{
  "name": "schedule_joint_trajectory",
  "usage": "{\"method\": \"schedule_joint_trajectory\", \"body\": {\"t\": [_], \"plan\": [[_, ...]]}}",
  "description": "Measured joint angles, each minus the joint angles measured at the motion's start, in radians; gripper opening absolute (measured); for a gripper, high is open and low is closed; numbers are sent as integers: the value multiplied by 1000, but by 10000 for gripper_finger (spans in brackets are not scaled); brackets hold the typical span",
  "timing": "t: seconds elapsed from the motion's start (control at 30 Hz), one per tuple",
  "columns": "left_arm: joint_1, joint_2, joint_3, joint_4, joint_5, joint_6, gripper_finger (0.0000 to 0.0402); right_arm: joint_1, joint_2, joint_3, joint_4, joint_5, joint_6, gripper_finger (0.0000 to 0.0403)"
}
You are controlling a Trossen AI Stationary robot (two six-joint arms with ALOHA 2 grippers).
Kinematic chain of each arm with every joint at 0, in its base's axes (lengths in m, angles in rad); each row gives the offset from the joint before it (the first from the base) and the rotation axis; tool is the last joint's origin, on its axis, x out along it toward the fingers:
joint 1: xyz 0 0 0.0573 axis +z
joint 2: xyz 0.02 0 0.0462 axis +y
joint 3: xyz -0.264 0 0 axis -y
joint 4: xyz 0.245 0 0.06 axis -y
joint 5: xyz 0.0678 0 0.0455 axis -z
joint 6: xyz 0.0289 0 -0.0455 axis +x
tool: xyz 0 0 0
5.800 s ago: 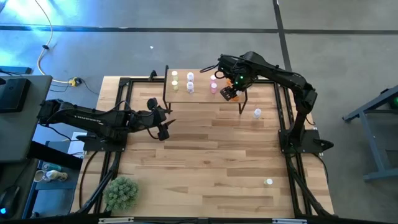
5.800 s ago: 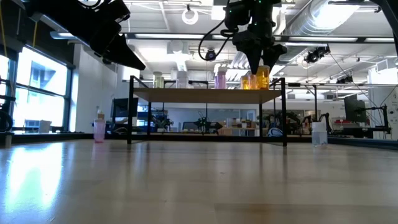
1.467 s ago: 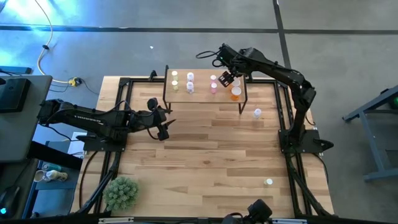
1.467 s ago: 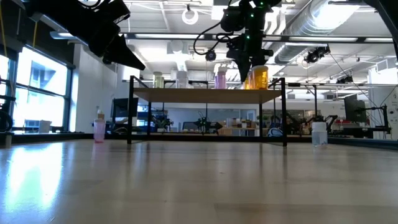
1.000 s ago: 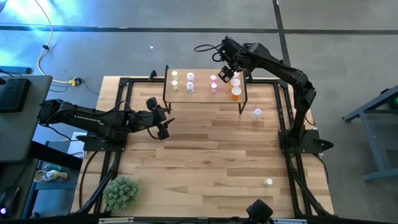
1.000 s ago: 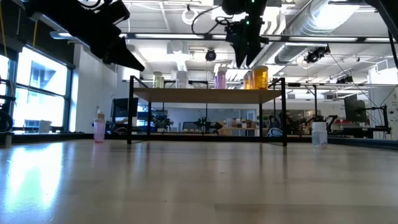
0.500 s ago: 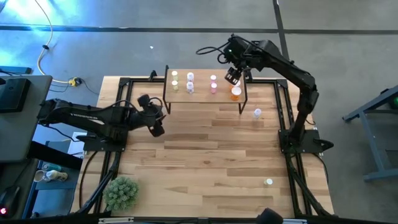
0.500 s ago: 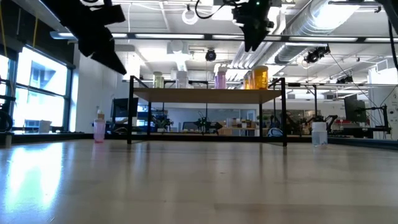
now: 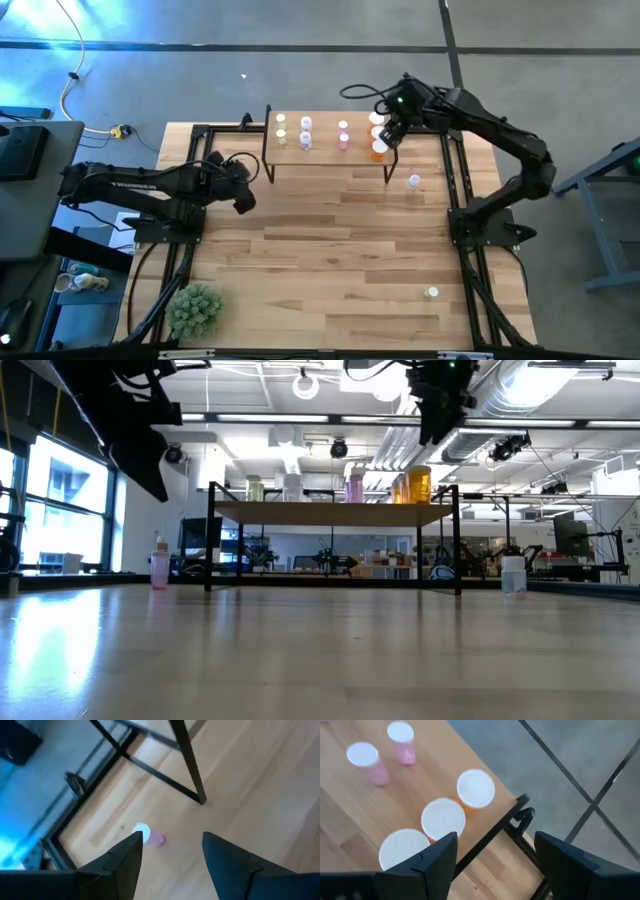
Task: Pick and place medicine bottles onto shelf by color
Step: Put the pink pill bottle aligned with the other pink pill bottles on the shelf
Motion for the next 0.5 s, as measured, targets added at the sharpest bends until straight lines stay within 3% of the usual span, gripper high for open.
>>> {"method": "schedule_joint_trajectory", "body": {"t": [0.27,0.5], "plan": [[-2,-6,-55,-27,-17,-263,197,0,-124,-198,115,-3,11,256],[-2,-6,-144,79,-57,-477,197,0,-169,-279,184,-3,9,256]]}}
